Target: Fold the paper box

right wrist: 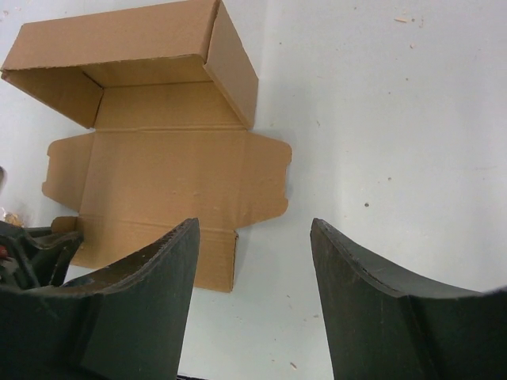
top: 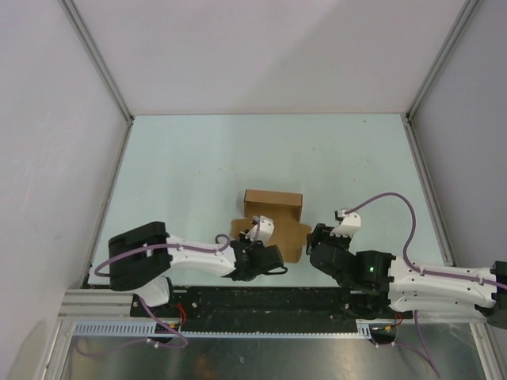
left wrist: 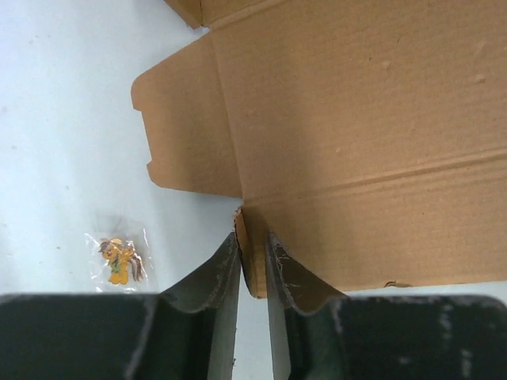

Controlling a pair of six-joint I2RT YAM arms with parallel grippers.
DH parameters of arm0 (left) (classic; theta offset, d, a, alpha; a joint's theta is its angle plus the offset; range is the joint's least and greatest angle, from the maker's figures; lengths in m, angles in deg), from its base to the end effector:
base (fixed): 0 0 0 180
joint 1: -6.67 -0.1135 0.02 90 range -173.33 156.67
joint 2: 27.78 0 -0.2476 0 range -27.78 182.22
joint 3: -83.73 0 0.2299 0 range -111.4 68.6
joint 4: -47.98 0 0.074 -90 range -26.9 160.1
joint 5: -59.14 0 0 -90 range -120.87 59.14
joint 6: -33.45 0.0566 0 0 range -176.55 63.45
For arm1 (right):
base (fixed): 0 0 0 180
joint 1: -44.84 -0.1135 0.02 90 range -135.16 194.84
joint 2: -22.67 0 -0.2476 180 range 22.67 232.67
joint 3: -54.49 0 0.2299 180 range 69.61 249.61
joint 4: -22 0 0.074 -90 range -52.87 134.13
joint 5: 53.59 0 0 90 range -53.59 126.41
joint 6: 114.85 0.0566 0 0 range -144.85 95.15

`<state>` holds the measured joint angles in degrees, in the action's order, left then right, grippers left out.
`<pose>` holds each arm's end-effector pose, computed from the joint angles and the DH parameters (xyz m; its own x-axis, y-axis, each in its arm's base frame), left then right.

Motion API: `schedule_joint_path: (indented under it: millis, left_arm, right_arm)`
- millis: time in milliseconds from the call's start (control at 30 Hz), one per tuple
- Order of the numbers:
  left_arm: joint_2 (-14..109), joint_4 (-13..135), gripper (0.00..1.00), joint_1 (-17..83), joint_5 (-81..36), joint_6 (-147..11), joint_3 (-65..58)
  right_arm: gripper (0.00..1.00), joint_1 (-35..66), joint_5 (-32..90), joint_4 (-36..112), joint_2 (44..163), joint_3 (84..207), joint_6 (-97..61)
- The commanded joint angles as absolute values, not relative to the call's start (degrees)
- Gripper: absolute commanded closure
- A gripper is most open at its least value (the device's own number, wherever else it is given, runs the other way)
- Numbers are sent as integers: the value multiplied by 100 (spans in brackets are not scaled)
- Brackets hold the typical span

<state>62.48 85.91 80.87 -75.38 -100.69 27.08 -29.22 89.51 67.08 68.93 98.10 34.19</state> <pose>0.1059 -0.2286 0.1254 -0.6210 0.3710 -0.6904 0.2691 0.9283 0.2568 0.0850 0.1329 0.2019 -0.4730 0.2189 -0.8535 -0.0467 0.9611 0.2724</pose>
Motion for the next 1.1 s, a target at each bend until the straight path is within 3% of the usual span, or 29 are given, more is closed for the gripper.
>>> schedule_joint_path:
  millis: [0, 600, 767, 1067]
  left_arm:
    - [6985, 9104, 75, 8287, -7700, -9962, 2256]
    - [8279, 10195, 71, 8850, -8131, -10287, 1095]
    - [8419, 10230, 78, 8911, -8140, -10366, 1059]
    - [8384, 10292, 80, 8938, -8149, -10533, 1103]
  right_arm:
    - [37, -2890, 9170, 6938, 6653, 9747, 3632]
    - [37, -2846, 9284, 7483, 6108, 9642, 3948]
    - [37, -2829, 9266, 7431, 6143, 9633, 3940]
    - [37, -2820, 9240, 7378, 6205, 9633, 3878]
